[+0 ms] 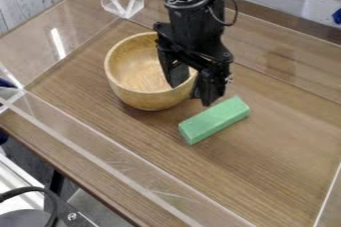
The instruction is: Remove the green block from inside the brown bowl and put it on the table
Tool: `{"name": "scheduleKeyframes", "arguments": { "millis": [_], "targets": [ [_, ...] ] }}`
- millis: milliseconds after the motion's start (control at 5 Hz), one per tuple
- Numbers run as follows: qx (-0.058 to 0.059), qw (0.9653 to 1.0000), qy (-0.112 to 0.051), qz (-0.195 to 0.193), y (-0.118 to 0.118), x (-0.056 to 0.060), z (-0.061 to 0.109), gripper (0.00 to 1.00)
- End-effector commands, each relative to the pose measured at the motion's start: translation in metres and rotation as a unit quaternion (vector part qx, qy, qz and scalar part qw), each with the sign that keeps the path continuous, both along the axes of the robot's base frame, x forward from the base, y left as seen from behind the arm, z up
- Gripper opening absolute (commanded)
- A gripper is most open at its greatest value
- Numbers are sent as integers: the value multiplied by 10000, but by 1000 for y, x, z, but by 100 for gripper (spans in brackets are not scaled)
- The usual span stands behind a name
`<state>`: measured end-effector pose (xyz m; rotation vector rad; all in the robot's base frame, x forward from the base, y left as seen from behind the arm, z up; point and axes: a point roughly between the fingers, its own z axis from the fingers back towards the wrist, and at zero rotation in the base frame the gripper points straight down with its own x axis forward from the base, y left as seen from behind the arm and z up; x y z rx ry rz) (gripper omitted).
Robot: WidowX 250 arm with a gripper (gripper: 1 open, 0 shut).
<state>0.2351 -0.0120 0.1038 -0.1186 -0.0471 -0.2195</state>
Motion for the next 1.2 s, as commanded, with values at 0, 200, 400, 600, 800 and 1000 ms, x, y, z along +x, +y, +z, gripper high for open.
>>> {"name": "scheduleKeyframes", "arguments": {
  "millis": [0,200,400,600,800,1000],
  "targets": [
    [20,9989,-428,-187,0,12,31,100],
    [70,9978,-525,-401,2,23,47,100],
    [-160,9959,-607,-650,1,45,58,100],
    [-358,9946,-531,-813,2,40,60,100],
    [-516,9930,-456,-961,1,39,62,100],
    [-620,9937,-388,-845,11,36,58,0]
  ]
}}
